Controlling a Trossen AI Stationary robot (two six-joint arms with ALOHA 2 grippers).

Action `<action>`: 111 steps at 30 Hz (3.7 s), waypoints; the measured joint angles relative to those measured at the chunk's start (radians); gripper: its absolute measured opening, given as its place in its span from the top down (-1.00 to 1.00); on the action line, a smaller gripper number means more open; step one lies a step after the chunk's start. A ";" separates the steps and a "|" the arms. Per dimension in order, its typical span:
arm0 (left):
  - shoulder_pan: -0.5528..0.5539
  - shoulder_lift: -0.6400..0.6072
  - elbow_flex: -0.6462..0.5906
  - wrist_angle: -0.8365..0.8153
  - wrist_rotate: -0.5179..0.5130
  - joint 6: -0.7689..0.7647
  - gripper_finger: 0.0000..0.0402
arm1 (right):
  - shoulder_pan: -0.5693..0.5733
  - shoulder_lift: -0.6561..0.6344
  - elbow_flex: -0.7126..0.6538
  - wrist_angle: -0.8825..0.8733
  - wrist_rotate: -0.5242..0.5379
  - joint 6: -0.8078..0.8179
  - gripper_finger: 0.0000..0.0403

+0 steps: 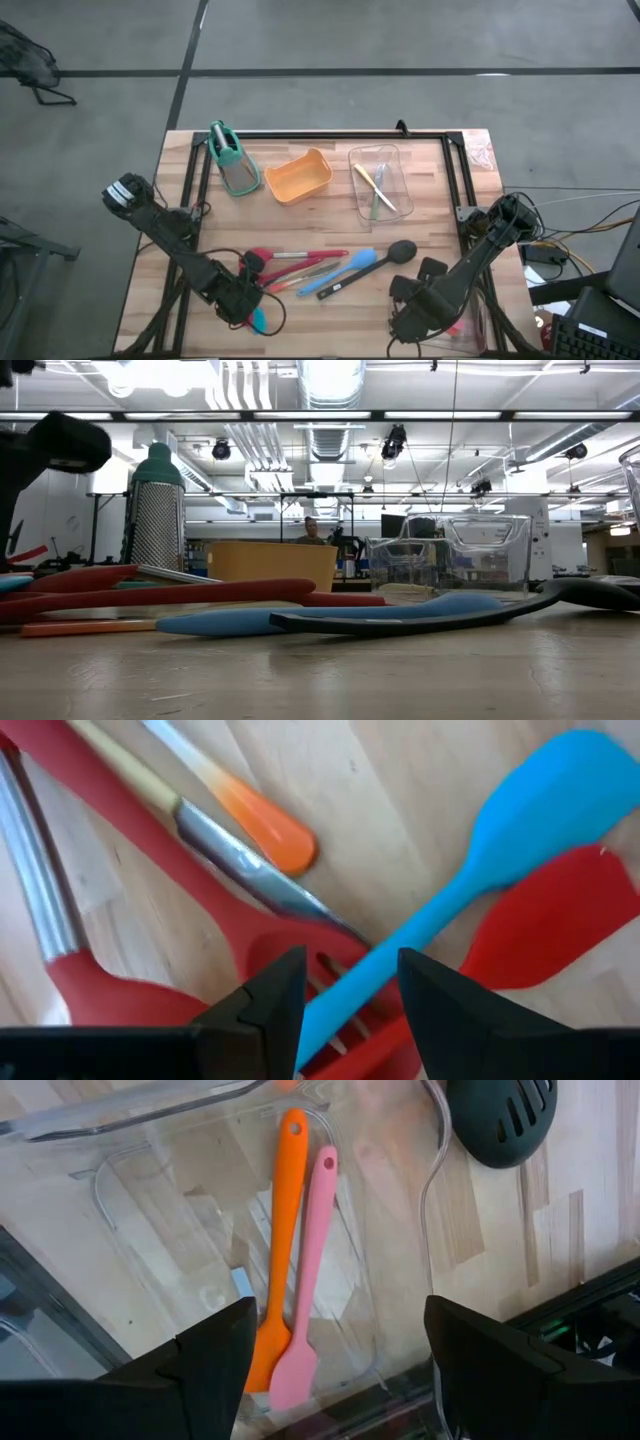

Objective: Pick & Place Kitchen Items
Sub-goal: Put the sky blue spatula into the bottom transparent bin

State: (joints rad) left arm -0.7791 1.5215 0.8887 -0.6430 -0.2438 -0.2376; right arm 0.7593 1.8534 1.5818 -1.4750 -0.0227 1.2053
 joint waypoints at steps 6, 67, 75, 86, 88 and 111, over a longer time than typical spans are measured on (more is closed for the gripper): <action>-0.015 0.000 -0.029 0.043 0.009 0.004 0.18 | 0.000 0.000 0.000 0.001 -0.001 0.000 -0.44; -0.001 0.000 0.110 0.158 -0.251 0.105 1.00 | 0.002 -0.009 0.025 0.022 0.064 -0.115 -0.04; 0.001 -0.001 0.122 0.120 -0.263 0.104 0.98 | 0.002 -0.012 0.080 0.021 0.132 -0.142 0.09; 0.023 0.035 0.121 0.128 -0.195 -0.038 0.67 | 0.002 -0.012 0.077 0.035 0.157 -0.144 0.24; 0.033 0.056 0.121 0.136 -0.186 -0.055 0.57 | 0.002 -0.012 0.074 0.041 0.158 -0.145 0.27; 0.106 0.263 0.124 0.203 -0.074 -0.056 0.19 | 0.002 -0.012 0.065 0.066 0.180 -0.144 0.63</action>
State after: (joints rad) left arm -0.6726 1.7847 1.0126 -0.4396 -0.3182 -0.2940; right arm 0.7612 1.8412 1.6470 -1.4088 0.1576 1.0615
